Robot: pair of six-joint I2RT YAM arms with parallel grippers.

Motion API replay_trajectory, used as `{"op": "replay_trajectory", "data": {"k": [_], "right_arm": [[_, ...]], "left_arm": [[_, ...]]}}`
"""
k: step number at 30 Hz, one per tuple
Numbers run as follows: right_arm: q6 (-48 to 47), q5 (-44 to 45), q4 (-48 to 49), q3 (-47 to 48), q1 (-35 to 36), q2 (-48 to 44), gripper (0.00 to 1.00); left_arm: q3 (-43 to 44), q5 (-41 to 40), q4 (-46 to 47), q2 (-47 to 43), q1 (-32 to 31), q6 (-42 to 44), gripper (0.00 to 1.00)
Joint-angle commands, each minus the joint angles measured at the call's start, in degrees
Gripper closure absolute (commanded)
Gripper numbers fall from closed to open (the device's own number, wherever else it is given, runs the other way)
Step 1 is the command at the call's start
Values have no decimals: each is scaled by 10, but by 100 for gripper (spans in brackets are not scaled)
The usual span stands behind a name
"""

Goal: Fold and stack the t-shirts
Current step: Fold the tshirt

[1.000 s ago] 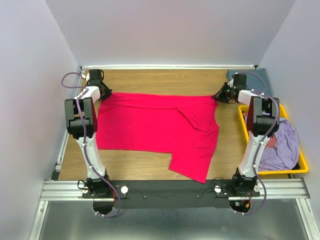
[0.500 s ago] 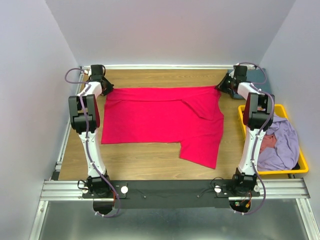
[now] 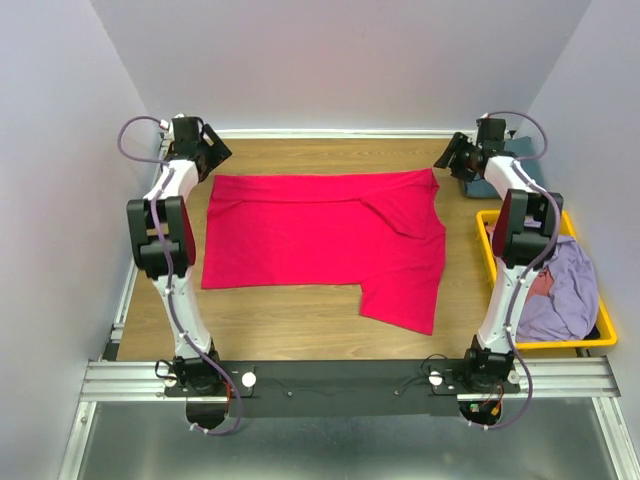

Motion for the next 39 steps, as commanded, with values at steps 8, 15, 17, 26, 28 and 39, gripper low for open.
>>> {"op": "replay_trajectory", "data": {"k": [8, 15, 17, 26, 28, 39], "right_arm": [[-8, 143, -156, -243, 103, -245, 31], [32, 214, -219, -421, 135, -388, 32], [47, 231, -223, -449, 135, -409, 33], [86, 197, -182, -528, 134, -411, 45], [92, 186, -168, -540, 134, -410, 50], [87, 201, -134, -571, 134, -411, 60]], "left_arm": [[-254, -165, -94, -336, -19, 27, 4], [-418, -189, -192, -480, -20, 32, 5], [-443, -183, -201, -503, -20, 28, 7], [-517, -170, -202, -525, -20, 26, 9], [-525, -169, -198, -523, -20, 25, 10], [-564, -140, -176, -492, -20, 12, 13]]}}
